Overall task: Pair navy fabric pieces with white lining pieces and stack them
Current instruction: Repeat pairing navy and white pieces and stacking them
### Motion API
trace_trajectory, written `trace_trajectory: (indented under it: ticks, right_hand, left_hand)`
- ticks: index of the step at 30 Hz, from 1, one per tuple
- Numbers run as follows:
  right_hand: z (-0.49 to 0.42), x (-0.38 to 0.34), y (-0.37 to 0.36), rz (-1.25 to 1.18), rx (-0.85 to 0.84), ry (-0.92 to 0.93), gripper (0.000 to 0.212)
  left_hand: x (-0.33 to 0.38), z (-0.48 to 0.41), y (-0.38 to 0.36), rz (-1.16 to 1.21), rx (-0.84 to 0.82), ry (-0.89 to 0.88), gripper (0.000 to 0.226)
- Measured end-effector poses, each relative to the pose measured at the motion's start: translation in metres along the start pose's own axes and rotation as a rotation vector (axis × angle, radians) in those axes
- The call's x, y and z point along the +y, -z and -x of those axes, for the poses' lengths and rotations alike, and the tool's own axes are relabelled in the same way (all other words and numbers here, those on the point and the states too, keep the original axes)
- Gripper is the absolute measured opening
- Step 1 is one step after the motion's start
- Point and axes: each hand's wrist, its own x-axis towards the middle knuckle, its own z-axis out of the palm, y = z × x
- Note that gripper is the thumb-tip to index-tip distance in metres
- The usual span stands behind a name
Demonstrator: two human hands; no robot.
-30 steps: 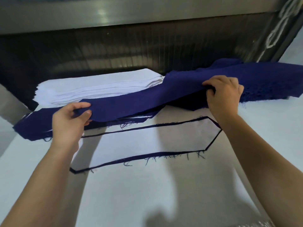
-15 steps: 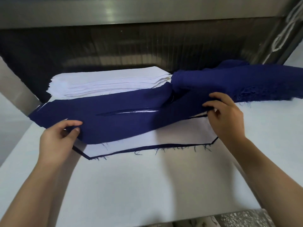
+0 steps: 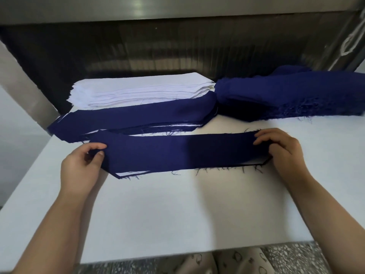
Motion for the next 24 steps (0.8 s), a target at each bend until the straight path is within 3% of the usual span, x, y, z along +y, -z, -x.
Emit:
trace_trajectory:
  ticks: [6,10,15,24]
  right_hand:
    - [-0.0017,0.0044,0.0006,0.078,0.025,-0.062,0.024]
    - [-0.0018,0.0052,0.0007,0.171,0.067,0.0,0.04]
    - [-0.0003,0.0046,0.0021,0.177,0.146,0.024,0.045]
    - [-0.0018,0.0063,0.0026,0.237,0.082,-0.001,0.048]
  left_hand:
    - [0.0013,0.0012,0.0016,0.067,-0.005,0.013,0.023]
    - [0.0028,0.0026,0.0028,0.084,0.014,-0.012,0.024]
    - [0.0031,0.0032,0.001,0.077,-0.025,-0.008,0.021]
    - [0.0025,0.0028,0.0003,-0.005,-0.032,-0.034,0.02]
